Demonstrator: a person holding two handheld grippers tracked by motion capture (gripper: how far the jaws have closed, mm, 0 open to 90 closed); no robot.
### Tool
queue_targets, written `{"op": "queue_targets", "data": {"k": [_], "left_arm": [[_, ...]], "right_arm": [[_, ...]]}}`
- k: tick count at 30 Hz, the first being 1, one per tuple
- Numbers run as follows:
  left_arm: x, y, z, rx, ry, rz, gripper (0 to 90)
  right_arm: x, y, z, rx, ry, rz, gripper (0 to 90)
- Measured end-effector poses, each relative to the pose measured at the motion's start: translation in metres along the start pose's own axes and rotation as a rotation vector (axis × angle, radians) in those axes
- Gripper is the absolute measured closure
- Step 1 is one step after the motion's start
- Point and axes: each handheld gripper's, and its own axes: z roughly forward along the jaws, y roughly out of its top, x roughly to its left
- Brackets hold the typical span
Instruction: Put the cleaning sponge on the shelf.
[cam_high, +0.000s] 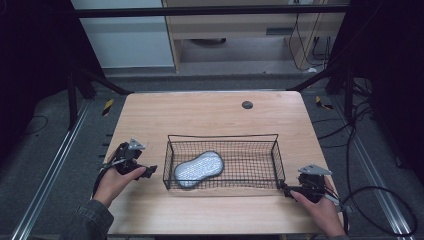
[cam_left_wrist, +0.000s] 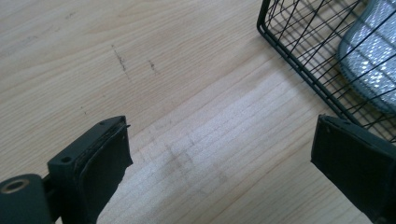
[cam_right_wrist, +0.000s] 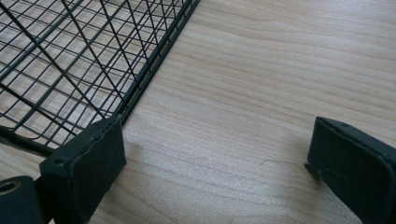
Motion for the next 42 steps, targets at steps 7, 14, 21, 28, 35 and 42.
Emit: {"op": "queue_targets", "data": {"k": [7, 14, 21, 28, 35, 42], "left_arm": [[0.003, -0.005, 0.008, 0.015, 0.007, -0.015, 4.1], [0.006, -0.007, 0.015, 0.022, 0.017, -0.026, 4.2], [0.012, -0.006, 0.021, -0.009, 0.042, -0.05, 4.1], [0.024, -0.003, 0.031, -0.051, 0.06, -0.078, 4.3], [0.033, -0.003, 0.041, -0.072, 0.069, -0.122, 4.1], [0.035, -0.003, 0.053, -0.072, 0.071, -0.149, 3.0]], "right_arm": [[0.0, 0.0, 0.0, 0.0, -0.001, 0.0, 4.4], [0.0, 0.0, 0.0, 0.0, 0.0, 0.0, 4.4], [0.0, 0.0, 0.0, 0.0, 0.0, 0.0, 4.4], [0.0, 0.0, 0.0, 0.001, 0.002, 0.005, 4.4], [0.0, 0.0, 0.0, 0.002, 0.001, 0.007, 4.2], [0.0, 0.0, 0.0, 0.002, 0.001, 0.005, 4.2]]}}
